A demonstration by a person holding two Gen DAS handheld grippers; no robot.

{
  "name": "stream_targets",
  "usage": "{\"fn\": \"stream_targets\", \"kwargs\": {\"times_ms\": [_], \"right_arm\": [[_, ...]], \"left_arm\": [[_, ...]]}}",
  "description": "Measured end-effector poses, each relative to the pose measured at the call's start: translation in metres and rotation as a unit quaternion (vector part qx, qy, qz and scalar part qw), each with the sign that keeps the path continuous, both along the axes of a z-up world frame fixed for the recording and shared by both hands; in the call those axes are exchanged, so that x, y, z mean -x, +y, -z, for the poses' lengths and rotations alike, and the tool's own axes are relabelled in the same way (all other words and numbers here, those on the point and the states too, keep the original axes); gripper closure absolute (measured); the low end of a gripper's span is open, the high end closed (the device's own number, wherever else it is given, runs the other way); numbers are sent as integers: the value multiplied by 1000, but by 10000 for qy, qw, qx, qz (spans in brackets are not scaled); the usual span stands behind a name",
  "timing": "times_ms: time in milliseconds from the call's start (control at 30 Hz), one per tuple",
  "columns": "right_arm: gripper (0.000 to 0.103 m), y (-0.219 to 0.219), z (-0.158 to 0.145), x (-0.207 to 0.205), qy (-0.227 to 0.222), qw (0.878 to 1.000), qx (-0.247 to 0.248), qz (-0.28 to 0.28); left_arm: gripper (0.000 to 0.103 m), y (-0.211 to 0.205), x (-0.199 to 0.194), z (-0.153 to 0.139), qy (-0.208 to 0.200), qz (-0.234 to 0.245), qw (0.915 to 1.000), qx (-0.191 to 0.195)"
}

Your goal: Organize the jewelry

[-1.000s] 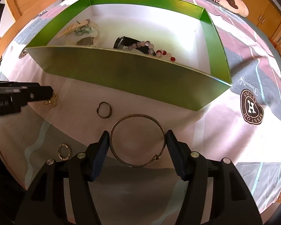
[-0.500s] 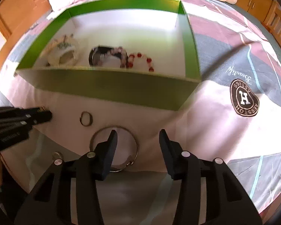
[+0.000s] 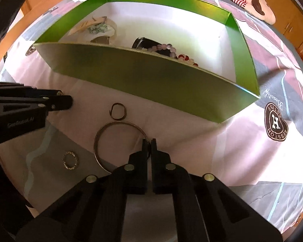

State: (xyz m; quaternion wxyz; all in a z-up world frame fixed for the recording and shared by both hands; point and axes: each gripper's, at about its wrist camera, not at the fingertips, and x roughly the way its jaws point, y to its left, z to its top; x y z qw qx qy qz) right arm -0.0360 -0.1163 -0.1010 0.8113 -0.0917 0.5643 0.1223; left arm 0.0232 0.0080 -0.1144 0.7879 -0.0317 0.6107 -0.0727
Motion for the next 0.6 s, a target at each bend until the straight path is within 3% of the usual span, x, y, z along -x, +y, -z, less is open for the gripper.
{"fn": "stream_targets", "kwargs": {"times_ms": [267,433,600], "right_arm": [[100,-15,-15,3,-61,9999,-72,100],[100,-23,-8,-5,-18,9997,-20,248],[100,-25,-11,-4,-76,9995,-31,304]], "left_arm": [[85,12,2,-20,-206,-101,9995,226],[85,11,14,-27,-468,8,9987,-197],[85,1,18,-32,-623,99,9973,-386]]}}
